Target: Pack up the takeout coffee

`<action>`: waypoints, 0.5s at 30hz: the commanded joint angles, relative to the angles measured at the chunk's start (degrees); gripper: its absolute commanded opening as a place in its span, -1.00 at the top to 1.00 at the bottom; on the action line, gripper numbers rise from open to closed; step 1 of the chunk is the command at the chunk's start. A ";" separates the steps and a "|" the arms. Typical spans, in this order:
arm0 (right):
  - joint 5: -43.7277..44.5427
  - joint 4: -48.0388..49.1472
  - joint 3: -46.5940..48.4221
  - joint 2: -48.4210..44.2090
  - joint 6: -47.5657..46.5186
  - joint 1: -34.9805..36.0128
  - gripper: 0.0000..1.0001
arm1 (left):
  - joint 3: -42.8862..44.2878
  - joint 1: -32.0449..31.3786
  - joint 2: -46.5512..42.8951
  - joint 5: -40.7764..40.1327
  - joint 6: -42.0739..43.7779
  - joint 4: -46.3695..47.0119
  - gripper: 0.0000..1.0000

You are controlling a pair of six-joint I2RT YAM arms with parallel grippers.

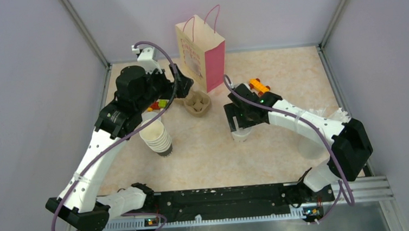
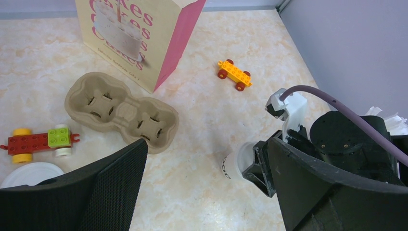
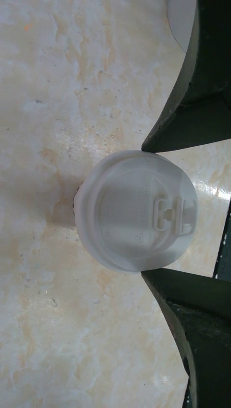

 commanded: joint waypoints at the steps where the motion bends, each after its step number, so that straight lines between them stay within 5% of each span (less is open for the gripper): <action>1: 0.44 1.43 -1.44 0.23 -0.35 -0.46 -0.54 | -0.27 -0.16 -0.68 -0.07 0.16 1.82 -0.98; 15: 3.15 -1.56 -0.18 -0.17 -0.37 -2.12 -0.55 | -0.17 -0.16 -0.84 -0.22 0.24 1.65 -0.97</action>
